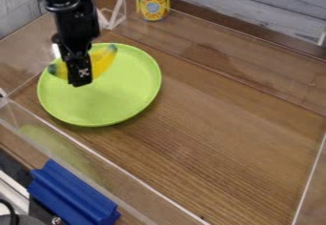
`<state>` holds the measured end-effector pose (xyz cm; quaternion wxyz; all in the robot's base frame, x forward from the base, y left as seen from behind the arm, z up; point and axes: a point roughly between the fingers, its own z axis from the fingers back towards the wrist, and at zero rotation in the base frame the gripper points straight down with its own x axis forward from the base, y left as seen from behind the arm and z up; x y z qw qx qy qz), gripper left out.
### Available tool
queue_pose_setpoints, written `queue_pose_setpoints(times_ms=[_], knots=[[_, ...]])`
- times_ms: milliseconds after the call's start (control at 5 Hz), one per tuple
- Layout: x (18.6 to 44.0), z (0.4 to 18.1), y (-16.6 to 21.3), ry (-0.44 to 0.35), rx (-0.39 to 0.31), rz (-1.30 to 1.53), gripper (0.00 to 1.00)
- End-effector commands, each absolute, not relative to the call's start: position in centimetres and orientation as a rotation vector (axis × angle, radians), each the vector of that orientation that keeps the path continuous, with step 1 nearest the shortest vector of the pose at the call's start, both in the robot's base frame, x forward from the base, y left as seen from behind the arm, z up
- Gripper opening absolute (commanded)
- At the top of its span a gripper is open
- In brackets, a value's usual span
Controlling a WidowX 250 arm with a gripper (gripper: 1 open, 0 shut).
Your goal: Put the banana in the green plate
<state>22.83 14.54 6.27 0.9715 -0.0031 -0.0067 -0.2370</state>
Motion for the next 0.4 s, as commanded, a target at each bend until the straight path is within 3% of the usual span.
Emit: queue_pose_setpoints(times_ms=[0,200], knots=[[23.54,6.24,15.69,-0.045,0.03,-0.474,0.0],[23.58,5.28,15.98,-0.04,0.025,-0.473,1.0]])
